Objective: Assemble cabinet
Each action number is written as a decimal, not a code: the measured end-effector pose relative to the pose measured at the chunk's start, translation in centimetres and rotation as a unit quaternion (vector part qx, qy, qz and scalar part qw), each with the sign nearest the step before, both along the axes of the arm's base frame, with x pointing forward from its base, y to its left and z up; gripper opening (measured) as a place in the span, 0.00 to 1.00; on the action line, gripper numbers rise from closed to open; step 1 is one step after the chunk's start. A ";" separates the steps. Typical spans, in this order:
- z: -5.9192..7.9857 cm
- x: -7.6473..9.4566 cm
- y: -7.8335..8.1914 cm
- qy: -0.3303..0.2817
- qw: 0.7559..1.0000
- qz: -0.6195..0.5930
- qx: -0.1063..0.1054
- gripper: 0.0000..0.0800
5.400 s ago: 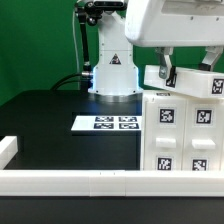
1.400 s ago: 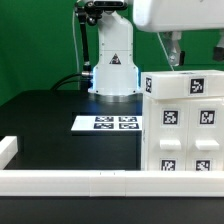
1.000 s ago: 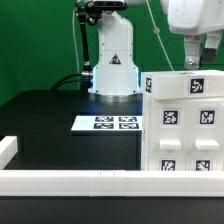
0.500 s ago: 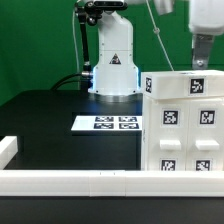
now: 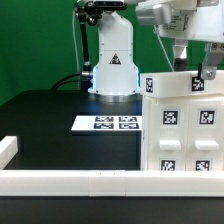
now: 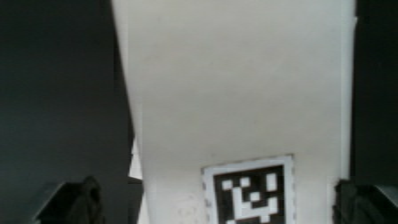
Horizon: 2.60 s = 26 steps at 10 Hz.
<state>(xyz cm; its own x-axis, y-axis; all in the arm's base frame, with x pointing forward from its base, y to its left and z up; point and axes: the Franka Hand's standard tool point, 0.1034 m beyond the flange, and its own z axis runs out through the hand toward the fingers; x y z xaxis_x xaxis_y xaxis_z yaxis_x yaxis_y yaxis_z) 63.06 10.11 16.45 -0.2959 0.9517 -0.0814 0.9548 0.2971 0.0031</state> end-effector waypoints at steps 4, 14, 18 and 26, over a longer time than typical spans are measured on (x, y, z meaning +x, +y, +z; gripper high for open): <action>0.1 -0.3 -0.4 -0.001 1.000 -0.006 -0.006 0.81; -1.4 -0.7 -0.8 0.010 0.999 -0.029 -0.007 0.69; -1.4 -0.9 -1.0 0.002 0.966 -0.258 -0.006 0.69; -1.4 -1.3 -0.5 0.006 0.779 -0.627 -0.011 0.69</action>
Offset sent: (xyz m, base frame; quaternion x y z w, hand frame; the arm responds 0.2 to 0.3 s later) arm -0.0117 0.0018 0.0043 -0.0070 -0.0069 -0.0030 0.9999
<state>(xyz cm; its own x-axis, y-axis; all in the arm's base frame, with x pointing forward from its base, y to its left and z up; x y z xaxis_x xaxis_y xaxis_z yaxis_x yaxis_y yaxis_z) 61.79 9.59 15.03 0.8650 0.4903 -0.1064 0.4932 -0.8699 0.0006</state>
